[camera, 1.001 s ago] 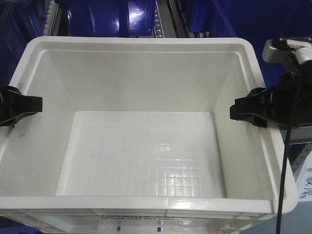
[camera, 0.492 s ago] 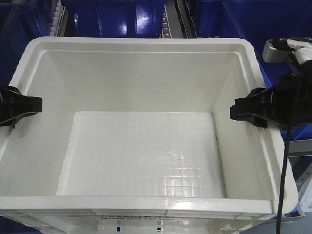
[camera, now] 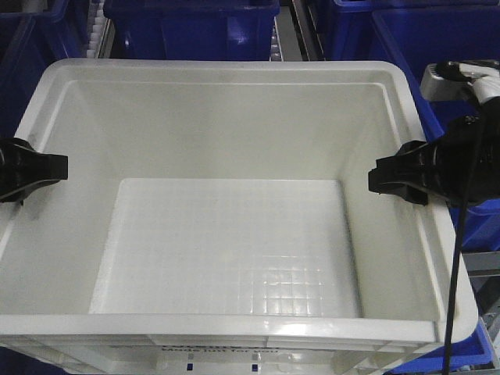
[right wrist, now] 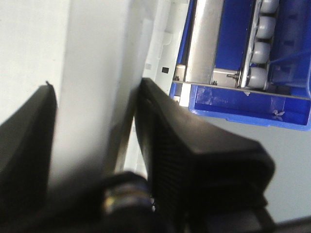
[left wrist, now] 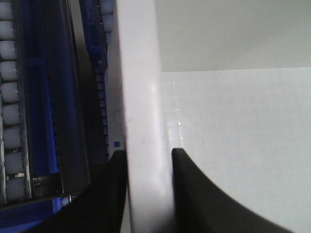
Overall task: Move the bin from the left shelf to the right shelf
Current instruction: 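Hold the tote with both grippers while approaching the target shelf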
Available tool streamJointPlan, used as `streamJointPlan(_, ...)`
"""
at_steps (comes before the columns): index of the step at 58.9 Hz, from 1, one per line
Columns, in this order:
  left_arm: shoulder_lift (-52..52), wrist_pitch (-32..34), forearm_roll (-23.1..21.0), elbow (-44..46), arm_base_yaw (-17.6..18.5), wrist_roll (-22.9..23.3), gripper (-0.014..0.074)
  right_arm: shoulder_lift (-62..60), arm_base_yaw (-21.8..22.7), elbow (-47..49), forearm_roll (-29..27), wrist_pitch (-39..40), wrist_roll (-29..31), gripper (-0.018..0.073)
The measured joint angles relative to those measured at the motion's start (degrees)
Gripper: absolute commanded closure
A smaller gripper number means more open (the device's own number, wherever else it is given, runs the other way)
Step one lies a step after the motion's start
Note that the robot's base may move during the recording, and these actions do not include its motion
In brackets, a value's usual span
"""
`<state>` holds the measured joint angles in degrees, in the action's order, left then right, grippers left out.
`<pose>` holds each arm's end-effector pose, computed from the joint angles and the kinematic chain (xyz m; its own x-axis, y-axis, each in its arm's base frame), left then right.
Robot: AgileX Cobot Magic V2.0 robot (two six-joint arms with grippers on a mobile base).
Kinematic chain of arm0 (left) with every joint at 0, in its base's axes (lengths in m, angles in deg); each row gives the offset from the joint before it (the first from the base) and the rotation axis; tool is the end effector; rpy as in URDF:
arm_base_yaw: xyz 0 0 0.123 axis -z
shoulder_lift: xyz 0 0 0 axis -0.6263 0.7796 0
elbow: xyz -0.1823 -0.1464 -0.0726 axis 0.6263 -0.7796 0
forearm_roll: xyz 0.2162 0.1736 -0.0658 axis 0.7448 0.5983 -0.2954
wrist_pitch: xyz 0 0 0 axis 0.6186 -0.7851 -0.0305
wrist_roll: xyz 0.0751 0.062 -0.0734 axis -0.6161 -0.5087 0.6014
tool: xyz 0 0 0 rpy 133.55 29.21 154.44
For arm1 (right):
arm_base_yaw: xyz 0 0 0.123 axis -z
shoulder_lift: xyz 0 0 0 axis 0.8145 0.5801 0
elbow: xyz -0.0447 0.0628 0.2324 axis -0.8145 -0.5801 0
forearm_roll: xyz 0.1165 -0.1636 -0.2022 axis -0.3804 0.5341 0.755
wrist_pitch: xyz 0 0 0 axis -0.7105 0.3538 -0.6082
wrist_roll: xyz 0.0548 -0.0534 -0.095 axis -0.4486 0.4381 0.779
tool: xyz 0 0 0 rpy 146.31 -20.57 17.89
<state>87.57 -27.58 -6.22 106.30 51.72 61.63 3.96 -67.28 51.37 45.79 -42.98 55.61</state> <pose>0.2774 -0.0708 0.2930 -0.7414 -0.0851 -0.6657 0.0796 0.9738 -0.2131 0.2848 0.1007 0.2827 -0.7838 -0.0518 -0.6189 -0.2977 0.9059 0.3012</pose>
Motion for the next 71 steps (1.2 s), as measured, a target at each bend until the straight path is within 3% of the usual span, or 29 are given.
streamJointPlan(71,0.0,0.0,0.0,0.0,0.0,0.0,0.0602,0.0,0.0,0.0,0.0,0.0,0.0,0.0564)
